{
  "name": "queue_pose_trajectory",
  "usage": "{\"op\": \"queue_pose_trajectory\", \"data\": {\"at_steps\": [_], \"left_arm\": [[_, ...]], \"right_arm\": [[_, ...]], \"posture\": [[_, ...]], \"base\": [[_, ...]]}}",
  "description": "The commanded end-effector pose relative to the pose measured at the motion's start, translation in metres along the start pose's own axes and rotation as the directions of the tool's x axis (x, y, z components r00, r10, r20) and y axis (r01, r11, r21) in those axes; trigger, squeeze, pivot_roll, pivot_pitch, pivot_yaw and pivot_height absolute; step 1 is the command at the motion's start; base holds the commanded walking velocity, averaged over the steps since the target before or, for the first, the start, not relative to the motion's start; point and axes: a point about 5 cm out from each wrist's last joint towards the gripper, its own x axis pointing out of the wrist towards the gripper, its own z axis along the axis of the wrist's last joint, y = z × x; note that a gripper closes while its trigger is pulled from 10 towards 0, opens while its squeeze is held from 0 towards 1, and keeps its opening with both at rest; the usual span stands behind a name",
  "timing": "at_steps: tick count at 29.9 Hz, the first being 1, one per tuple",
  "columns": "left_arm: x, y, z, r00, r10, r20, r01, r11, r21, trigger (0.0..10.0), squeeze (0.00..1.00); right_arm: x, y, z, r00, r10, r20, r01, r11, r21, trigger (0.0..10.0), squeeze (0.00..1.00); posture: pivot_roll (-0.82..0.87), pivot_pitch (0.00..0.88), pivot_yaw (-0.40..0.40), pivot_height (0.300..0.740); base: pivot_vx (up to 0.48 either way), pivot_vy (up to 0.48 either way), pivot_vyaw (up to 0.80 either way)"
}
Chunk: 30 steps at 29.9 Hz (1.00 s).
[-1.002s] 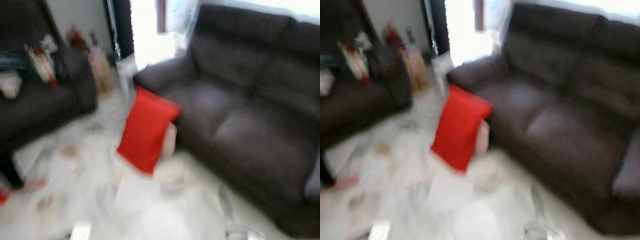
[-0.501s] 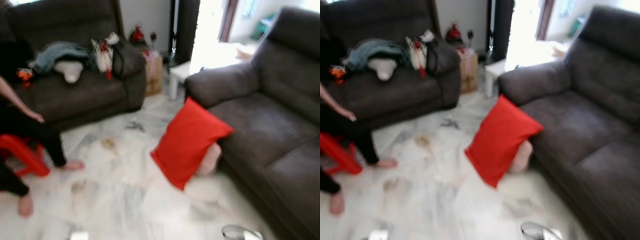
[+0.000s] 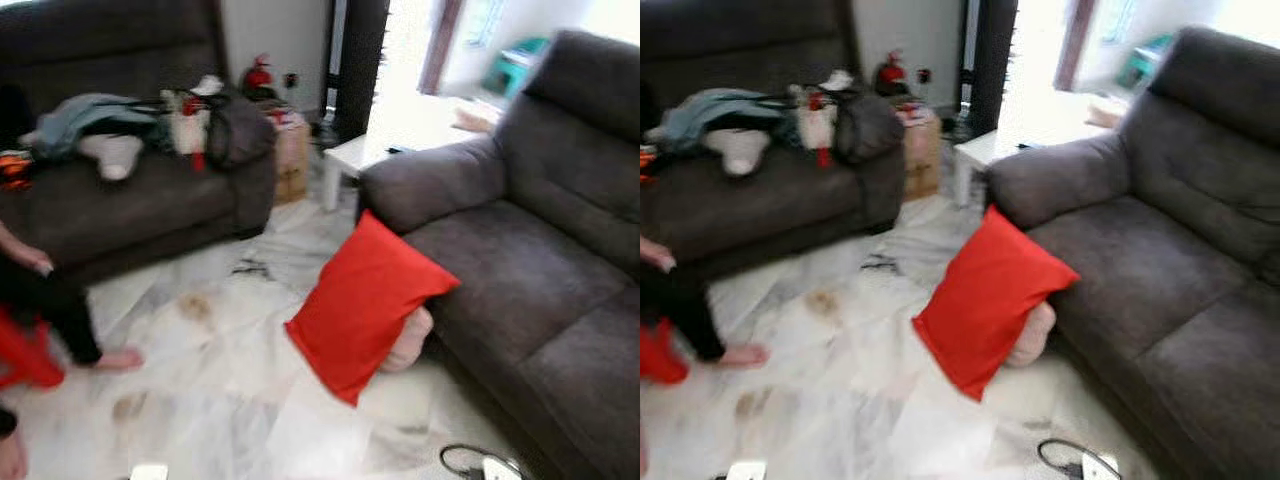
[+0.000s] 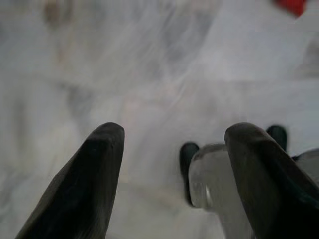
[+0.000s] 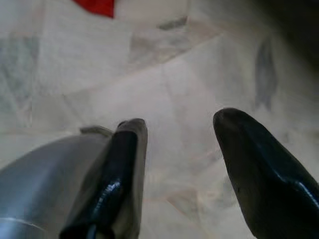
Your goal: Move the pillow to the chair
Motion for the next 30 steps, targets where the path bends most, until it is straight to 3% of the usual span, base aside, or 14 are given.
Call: {"op": "queue_pose_trajectory", "data": {"at_steps": [1,4,30], "left_arm": [[-0.0023,0.0109,-0.0042,1.0,0.027,-0.015,-0.027,1.0,-0.002,10.0,0.0],[-0.0022,0.0116,-0.0038,0.999,0.029,-0.014,-0.029,1.0,-0.005,10.0,0.0],[-0.002,0.0065,-0.0053,1.0,0.024,-0.013,-0.025,0.999,-0.022,10.0,0.0]], "right_arm": [[0.0026,0.0065,0.008,1.0,0.015,0.024,-0.015,1.0,0.001,10.0,0.0],[0.0028,0.007,0.0082,1.0,0.014,0.025,-0.014,1.0,0.005,10.0,0.0],[0.0016,0.0012,0.0095,0.999,0.004,0.035,-0.004,1.0,0.007,10.0,0.0]], "posture": [[0.0,0.0,-0.035,0.74],[0.0,0.0,-0.034,0.74],[0.01,0.0,-0.056,0.74]], "base": [[0.307,0.0,-0.8],[0.307,0.0,-0.65],[0.307,0.0,0.0]]}}
